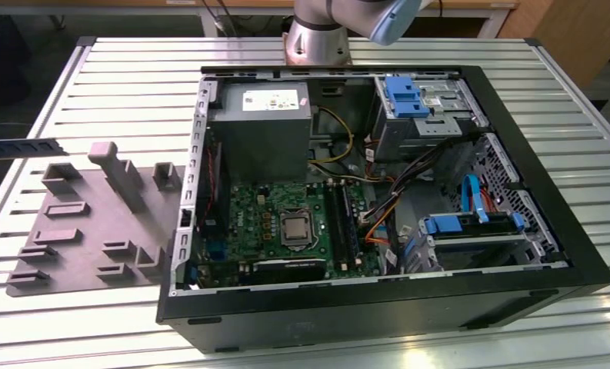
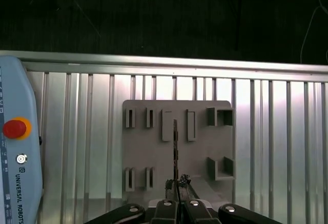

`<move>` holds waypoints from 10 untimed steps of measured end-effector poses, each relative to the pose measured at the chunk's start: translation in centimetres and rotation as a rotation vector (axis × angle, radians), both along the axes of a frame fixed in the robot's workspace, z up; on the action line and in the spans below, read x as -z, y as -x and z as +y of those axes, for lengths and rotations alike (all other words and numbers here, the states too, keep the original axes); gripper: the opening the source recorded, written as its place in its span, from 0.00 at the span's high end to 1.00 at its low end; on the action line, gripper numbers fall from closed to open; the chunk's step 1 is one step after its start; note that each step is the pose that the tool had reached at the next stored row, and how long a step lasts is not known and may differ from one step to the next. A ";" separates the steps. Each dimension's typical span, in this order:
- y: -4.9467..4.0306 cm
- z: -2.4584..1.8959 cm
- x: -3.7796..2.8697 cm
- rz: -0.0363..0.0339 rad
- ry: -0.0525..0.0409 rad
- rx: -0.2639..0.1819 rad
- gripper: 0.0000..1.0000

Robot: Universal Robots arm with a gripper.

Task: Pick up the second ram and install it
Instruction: 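Pick up the second ram and move it above second insertion slot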

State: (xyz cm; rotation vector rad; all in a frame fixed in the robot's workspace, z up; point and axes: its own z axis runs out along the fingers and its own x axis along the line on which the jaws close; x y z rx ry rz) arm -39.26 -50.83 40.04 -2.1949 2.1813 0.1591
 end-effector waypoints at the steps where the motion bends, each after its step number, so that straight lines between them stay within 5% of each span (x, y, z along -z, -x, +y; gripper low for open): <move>1: -0.13 0.00 0.01 0.0000 -0.0001 0.000 0.88; 10: -1.43 0.00 0.00 0.0000 0.0000 0.000 0.88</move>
